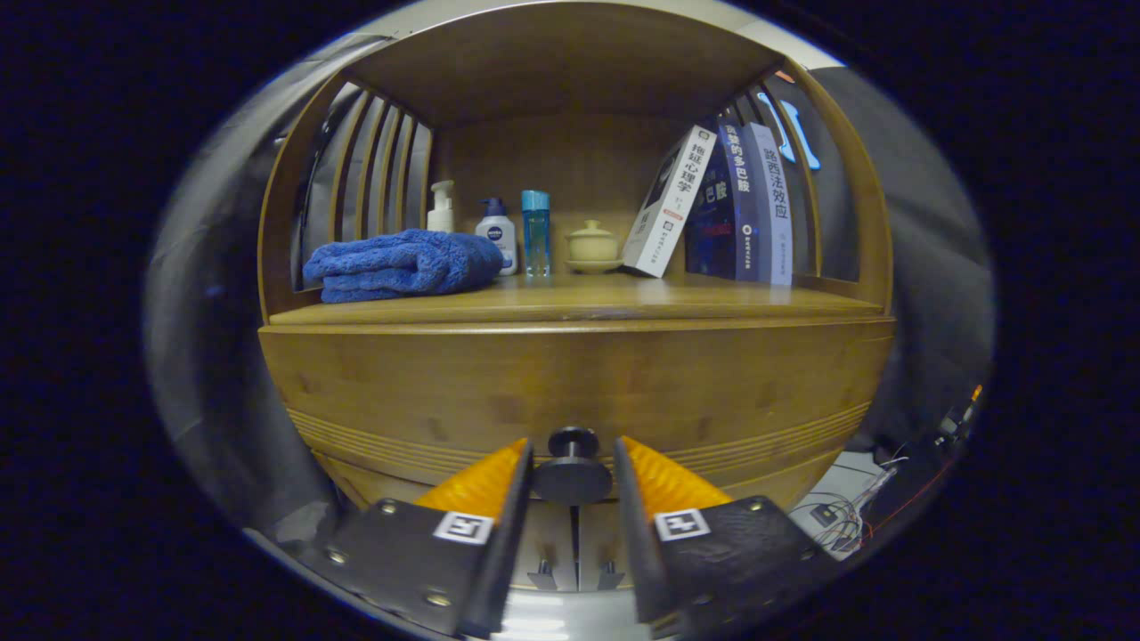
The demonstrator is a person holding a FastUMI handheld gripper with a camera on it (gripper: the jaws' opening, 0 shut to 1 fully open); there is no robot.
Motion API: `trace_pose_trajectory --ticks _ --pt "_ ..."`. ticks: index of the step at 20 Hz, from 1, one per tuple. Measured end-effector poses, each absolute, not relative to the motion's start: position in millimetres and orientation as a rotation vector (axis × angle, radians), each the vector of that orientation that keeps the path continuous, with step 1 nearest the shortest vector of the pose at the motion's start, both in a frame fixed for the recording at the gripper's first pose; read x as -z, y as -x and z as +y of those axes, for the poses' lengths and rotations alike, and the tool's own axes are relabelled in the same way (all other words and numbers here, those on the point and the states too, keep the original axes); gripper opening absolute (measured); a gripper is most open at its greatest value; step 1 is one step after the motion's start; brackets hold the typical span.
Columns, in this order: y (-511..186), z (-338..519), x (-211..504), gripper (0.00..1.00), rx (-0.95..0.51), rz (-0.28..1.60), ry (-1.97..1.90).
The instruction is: Pull open the drawer, take out the items inside it, and place them on the countertop above the cabinet.
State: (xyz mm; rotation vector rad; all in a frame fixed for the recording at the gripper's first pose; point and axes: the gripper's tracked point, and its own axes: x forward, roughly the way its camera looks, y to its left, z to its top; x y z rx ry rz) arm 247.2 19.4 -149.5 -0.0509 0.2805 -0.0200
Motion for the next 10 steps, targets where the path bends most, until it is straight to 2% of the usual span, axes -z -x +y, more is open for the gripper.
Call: trace_pose_trajectory --ticks 1,10 --pt "-244.1 21.1 151.8 0.47 0.016 0.290 0.058" --pt "-240.1 21.4 151.4 0.32 0.036 0.254 0.017"
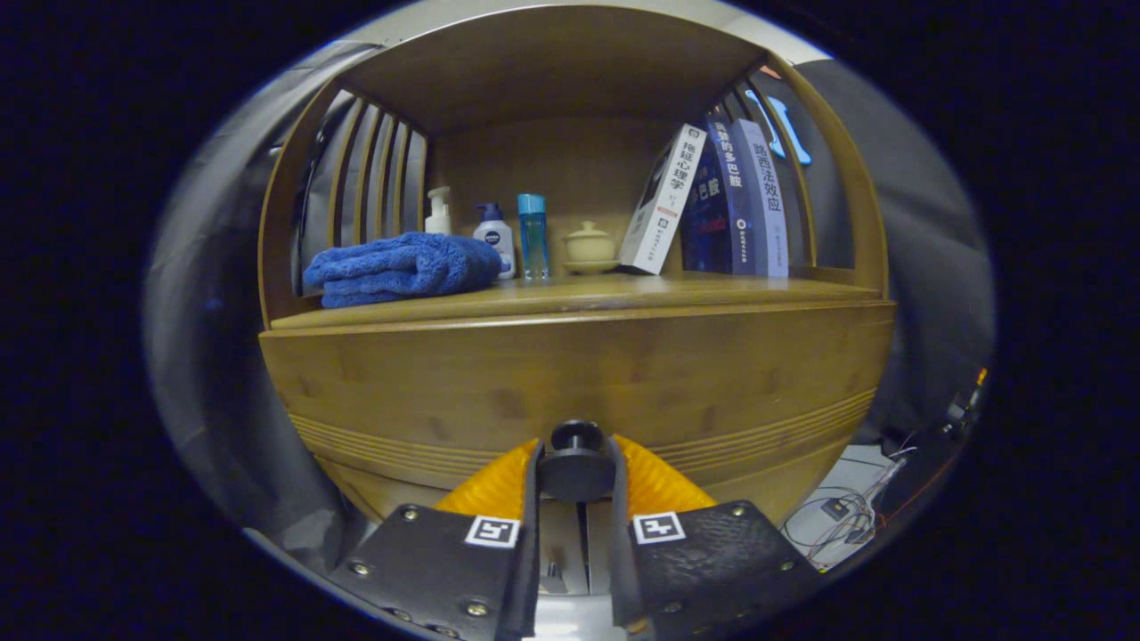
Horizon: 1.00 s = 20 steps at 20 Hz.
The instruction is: Pull open the drawer, take out the items inside it, and place them on the countertop above the cabinet.
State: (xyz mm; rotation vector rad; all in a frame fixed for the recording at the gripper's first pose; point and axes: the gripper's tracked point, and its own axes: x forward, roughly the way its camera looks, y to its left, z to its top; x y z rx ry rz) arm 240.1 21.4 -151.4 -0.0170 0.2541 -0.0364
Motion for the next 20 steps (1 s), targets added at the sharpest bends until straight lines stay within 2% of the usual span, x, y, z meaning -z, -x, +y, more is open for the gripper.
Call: trace_pose_trajectory --ticks 20 --pt "-101 24 154 0.32 0.111 0.278 0.049"
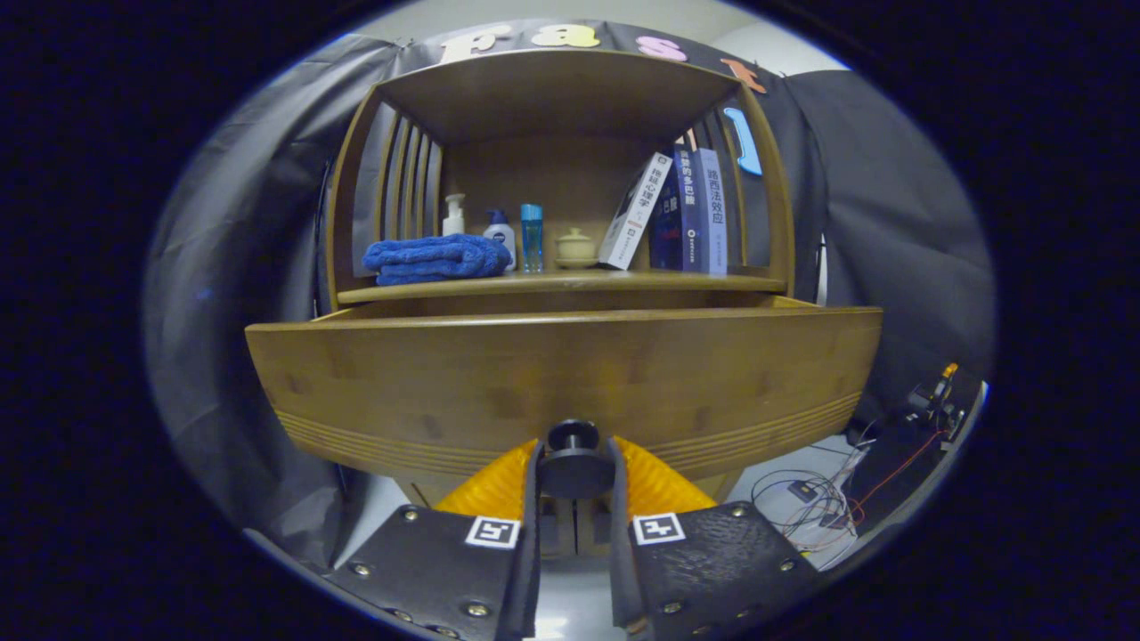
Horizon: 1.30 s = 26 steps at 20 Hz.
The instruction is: Pull open the drawer, take out the items inside it, and place them on the countertop above the cabinet.
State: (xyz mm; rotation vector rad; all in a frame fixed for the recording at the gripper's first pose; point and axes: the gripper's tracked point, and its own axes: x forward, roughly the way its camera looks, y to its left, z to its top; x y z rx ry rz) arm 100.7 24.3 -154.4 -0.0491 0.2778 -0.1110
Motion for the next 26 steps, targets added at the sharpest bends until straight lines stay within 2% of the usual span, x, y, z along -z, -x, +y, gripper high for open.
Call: trace_pose_trajectory --ticks 16,19,24,26 --pt "-62 27 155 0.32 0.120 0.261 0.012" --pt "-63 27 156 0.41 0.117 0.278 0.012" --pt "-63 28 155 0.41 0.113 0.289 0.028" --pt "-60 30 153 0.44 0.101 0.281 0.016"
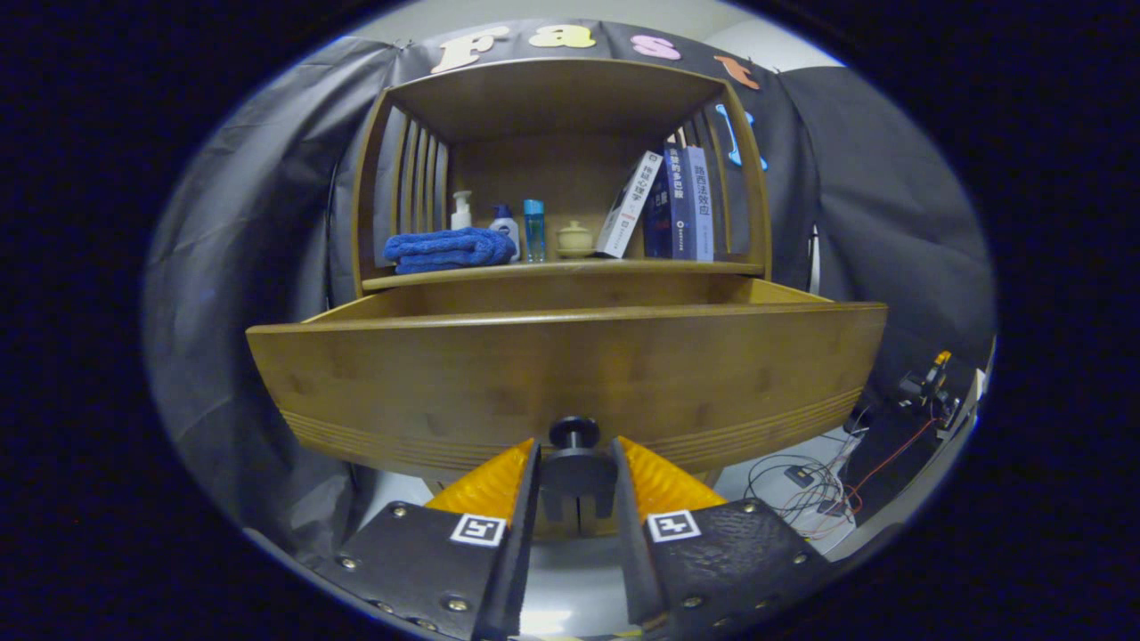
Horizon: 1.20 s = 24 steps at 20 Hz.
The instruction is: Pull open the drawer, take out the items inside it, and place them on the countertop above the cabinet.
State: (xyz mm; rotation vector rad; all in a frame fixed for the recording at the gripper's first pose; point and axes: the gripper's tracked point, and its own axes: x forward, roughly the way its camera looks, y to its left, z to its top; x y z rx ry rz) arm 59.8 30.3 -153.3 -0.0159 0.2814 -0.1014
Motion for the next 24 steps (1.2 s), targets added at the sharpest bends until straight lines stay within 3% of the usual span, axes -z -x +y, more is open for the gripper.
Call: trace_pose_trajectory --ticks 8,15,24 --pt "-54 47 100 0.46 0.056 0.168 0.014" --pt "-95 60 42 0.46 0.061 0.096 0.004" --pt "-152 40 75 0.46 0.138 0.399 0.024"
